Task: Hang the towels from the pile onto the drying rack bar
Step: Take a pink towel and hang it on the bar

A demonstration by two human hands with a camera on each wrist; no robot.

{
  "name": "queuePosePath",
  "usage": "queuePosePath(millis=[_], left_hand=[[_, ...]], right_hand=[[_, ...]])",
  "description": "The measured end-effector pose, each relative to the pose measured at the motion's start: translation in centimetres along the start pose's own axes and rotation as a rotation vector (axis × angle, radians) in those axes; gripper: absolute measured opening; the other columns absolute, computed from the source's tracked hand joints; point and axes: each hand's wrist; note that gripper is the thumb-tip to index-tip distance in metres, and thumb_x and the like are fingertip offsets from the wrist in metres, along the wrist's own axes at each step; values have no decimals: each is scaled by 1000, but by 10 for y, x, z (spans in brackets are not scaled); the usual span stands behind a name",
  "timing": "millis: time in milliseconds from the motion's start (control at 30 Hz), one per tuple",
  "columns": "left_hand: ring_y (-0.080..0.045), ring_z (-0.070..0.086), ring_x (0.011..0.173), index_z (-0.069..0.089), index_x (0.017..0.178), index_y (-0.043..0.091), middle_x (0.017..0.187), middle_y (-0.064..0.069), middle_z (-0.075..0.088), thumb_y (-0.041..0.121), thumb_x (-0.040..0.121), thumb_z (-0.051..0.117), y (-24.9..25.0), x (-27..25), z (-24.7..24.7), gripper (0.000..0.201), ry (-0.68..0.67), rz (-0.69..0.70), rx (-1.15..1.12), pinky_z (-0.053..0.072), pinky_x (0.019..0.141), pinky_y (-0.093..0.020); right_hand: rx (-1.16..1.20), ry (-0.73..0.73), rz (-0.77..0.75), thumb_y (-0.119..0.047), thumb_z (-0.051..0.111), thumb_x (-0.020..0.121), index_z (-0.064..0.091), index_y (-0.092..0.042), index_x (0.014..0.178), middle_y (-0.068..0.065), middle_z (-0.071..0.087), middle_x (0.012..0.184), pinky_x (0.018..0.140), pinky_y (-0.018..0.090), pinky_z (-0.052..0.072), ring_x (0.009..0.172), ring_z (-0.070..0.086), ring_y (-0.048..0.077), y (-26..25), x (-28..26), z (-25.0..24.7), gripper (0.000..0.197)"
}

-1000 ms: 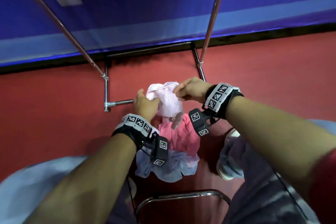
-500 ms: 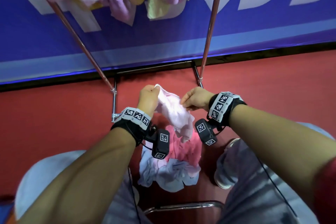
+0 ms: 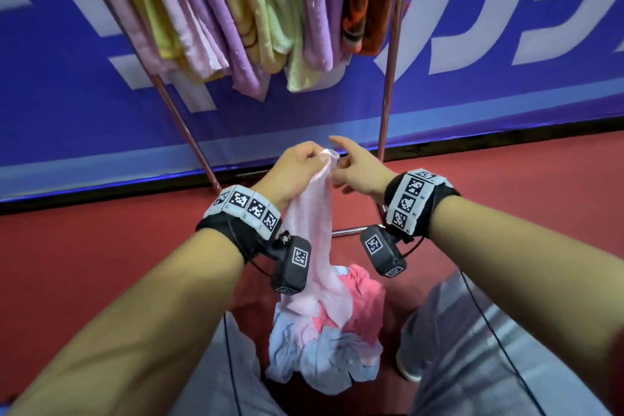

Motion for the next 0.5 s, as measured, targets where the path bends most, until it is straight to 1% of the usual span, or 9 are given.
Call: queuePosePath(millis=[67, 100, 133, 167, 200, 267, 333, 400, 500], left_hand=[[-22, 67, 96, 62, 80, 16, 104, -13, 72, 21, 93, 58, 8, -4, -9, 15, -27, 28, 39, 50, 88, -36], [-17, 64, 87, 63, 83, 14, 98, -12, 71, 22, 94, 59, 12, -5, -14, 14, -35, 40, 69, 48, 84, -34], [-13, 58, 82, 64, 85, 11, 91, -8, 69, 21, 94, 60, 16, -7, -19, 14, -41, 50, 103, 46, 80, -32], [-11, 56, 80, 64, 86, 10, 88, -4, 68, 20, 94, 60, 19, -8, -23, 14, -46, 67, 126, 45, 78, -30], [-11, 56, 80, 64, 85, 10, 89, -3, 70, 21, 94, 60, 23, -9, -28, 14, -47, 84, 139, 45, 78, -30], [-7, 55, 76, 64, 83, 11, 83, -5, 70, 22, 92, 61, 30, -12, -40, 15, -31, 114, 158, 45, 74, -26], [0, 46, 62, 64, 83, 10, 68, 3, 57, 17, 93, 63, 38, -18, -52, 12, 18, 140, 195, 38, 60, -15], [-1, 43, 60, 66, 86, 6, 68, 3, 54, 15, 90, 68, 42, -22, -65, 11, 48, 168, 225, 35, 55, -13], [-2, 44, 62, 67, 85, 6, 70, 5, 55, 21, 86, 75, 51, -25, -81, 17, 50, 193, 271, 35, 57, -15]], right_hand=[[-74, -6, -99, -4, 65, 80, 46, -25, 142, 6, 62, 94, 64, 28, 52, 71, 59, 21, -12, -3, -3, 68], [-140, -4, -169, -9, 66, 77, 60, -26, 129, 5, 63, 100, 69, 29, 53, 75, 61, 19, -16, -4, -3, 54], [-217, -8, -211, -14, 67, 76, 70, -26, 105, 4, 63, 97, 72, 31, 51, 79, 60, 18, -22, -5, -3, 32], [-305, -11, -242, -18, 69, 75, 70, -24, 81, 5, 61, 89, 74, 37, 49, 81, 58, 20, -28, -6, -3, 9], [-373, -13, -252, -23, 71, 76, 66, -19, 68, 9, 60, 84, 76, 43, 48, 83, 57, 24, -34, -8, -4, 11], [-450, -15, -242, -37, 72, 74, 65, -6, 72, 15, 65, 85, 79, 48, 50, 86, 60, 31, -48, -11, -7, 32], [-478, 13, -229, -38, 74, 75, 66, -3, 78, 14, 67, 81, 72, 43, 52, 80, 62, 31, -63, -14, -15, 36], [-505, 68, -232, -34, 77, 77, 62, -7, 71, 5, 59, 68, 60, 34, 43, 67, 54, 22, -79, -17, -23, 32], [-516, 106, -298, -33, 77, 78, 52, -15, 63, -3, 50, 63, 56, 30, 34, 60, 44, 12, -99, -20, -32, 35]])
Point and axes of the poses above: each hand's wrist, its own x-axis towards the middle knuckle, its own z-axis out of the palm, y = z × x
